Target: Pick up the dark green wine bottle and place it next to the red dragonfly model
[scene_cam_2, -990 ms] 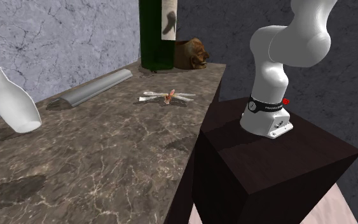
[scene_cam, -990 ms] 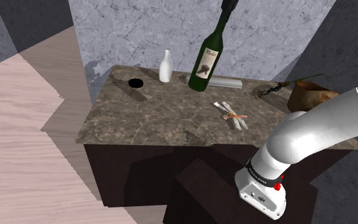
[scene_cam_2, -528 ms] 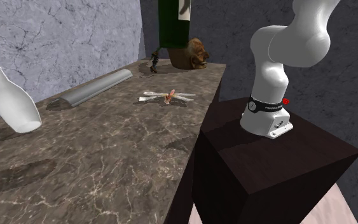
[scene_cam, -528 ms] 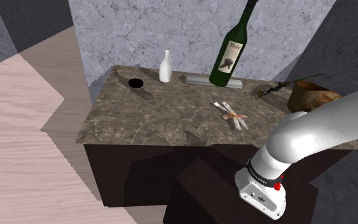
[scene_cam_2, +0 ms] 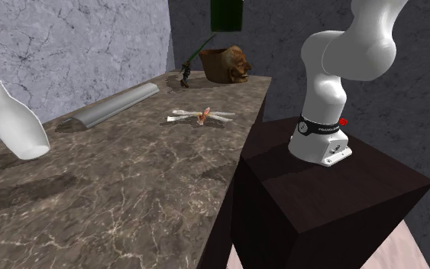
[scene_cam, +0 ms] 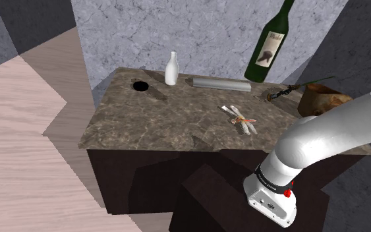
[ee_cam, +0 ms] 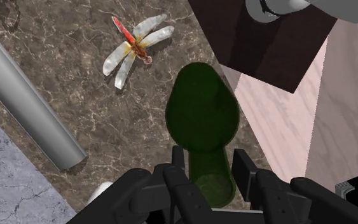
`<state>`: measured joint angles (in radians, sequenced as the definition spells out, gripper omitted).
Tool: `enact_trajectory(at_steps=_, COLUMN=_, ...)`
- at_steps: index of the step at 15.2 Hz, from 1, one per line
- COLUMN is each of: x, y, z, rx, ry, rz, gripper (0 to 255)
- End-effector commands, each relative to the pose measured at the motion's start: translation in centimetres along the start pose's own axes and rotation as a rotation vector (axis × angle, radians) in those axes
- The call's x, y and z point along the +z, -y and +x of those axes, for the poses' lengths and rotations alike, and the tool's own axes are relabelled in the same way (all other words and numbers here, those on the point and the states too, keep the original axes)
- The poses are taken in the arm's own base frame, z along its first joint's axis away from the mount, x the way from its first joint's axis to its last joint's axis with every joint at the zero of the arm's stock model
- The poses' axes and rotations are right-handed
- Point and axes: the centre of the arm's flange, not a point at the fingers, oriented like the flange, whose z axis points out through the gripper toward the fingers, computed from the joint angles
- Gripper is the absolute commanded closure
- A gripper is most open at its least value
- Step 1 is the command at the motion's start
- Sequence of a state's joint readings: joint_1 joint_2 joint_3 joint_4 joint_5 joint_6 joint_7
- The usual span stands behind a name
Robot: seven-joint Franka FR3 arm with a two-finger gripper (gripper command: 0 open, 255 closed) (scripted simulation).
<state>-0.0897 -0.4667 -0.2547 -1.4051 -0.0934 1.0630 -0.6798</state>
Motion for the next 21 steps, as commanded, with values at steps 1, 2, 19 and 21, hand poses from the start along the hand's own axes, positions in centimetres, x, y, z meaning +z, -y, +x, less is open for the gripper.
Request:
enact_trajectory(at_steps=1, x=-1.2, y=-1.1, z=-2.0, rx=-0.001, ry=0.0, rz=0.001, gripper=255)
enact_trajectory(at_steps=2, x=-1.7, y=-1.6, z=-2.7, rx=-0.001, ry=0.0, rz=0.001, gripper=255)
enact_trajectory(at_steps=19, x=7.2, y=-1.3, z=-3.7, rx=-0.001, ry=0.0, rz=0.001, gripper=255)
enact_trajectory(at_steps=21, x=8.2, y=-1.2, z=-3.8, rx=-0.001, ry=0.0, rz=0.001, gripper=255)
